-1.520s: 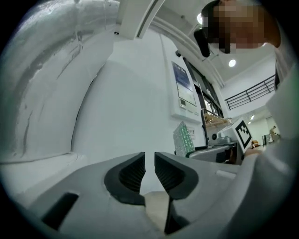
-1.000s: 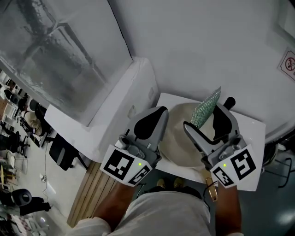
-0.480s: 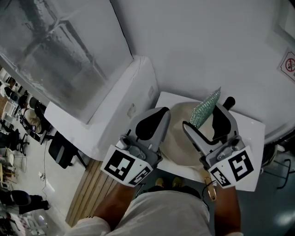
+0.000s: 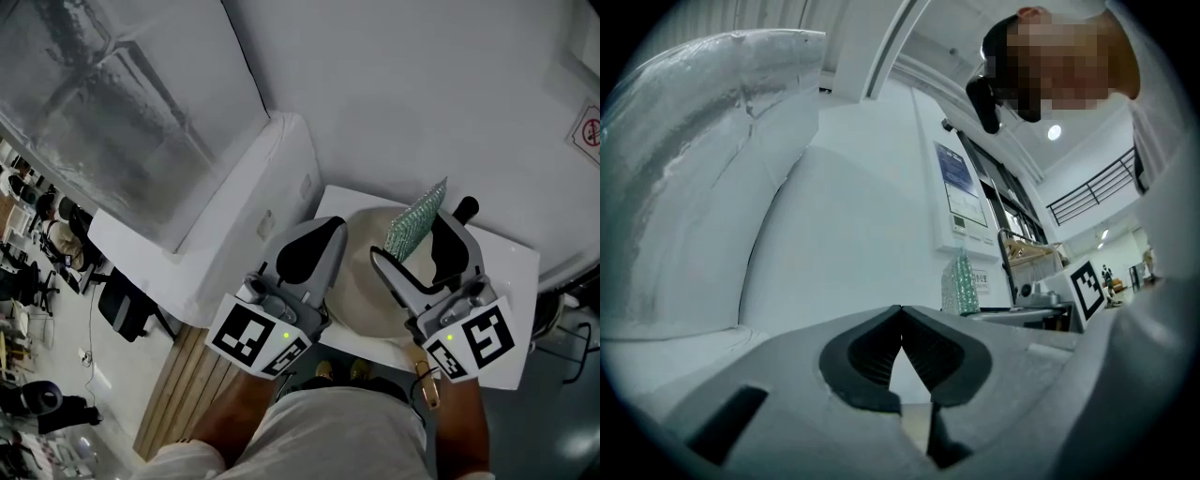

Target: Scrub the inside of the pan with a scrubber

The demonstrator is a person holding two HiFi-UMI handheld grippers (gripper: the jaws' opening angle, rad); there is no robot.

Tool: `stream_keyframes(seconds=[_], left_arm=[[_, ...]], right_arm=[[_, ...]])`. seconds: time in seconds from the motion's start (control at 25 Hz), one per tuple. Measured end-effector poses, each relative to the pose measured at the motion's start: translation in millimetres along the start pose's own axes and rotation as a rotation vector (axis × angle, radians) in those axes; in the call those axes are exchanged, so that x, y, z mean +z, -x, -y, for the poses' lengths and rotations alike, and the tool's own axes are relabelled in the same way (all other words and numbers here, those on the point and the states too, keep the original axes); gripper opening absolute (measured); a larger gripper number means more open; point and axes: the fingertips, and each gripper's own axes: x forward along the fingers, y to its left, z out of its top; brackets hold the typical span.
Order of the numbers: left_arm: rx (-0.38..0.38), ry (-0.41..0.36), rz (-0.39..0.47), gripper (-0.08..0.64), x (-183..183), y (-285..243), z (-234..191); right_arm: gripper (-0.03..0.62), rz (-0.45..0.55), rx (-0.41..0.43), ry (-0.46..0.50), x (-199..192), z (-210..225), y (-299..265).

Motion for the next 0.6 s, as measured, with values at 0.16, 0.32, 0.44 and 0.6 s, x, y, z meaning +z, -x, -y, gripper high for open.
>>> stream_keyframes(seconds=[0.16,0.32,0.44,0.6], left_arm=[[0.002,0.004,0.001,0.016,-2.2,-2.4,-0.9],[0.006,0.010,0.000,0.015,-2.9,-3.7,-1.8],[0.009,0.014,0.000,0.015,-3.8,-4.0,-2.7],[0.014,0.011,-0.002,0.016,-4.3,-3.3,-4.1]], right_arm=[[0.351,-0.004,0.001,-0.004,-2.7,2.4,0.0],[0.351,-0.011,-0.002,-0.008,-3.5,4.9,-0.1],[0.351,-0.011,-0.002,-0.011,-3.7,6.2,-0.2],[0.351,-0.008,0.000,-0.014,-4.3,6.2,-1.1]])
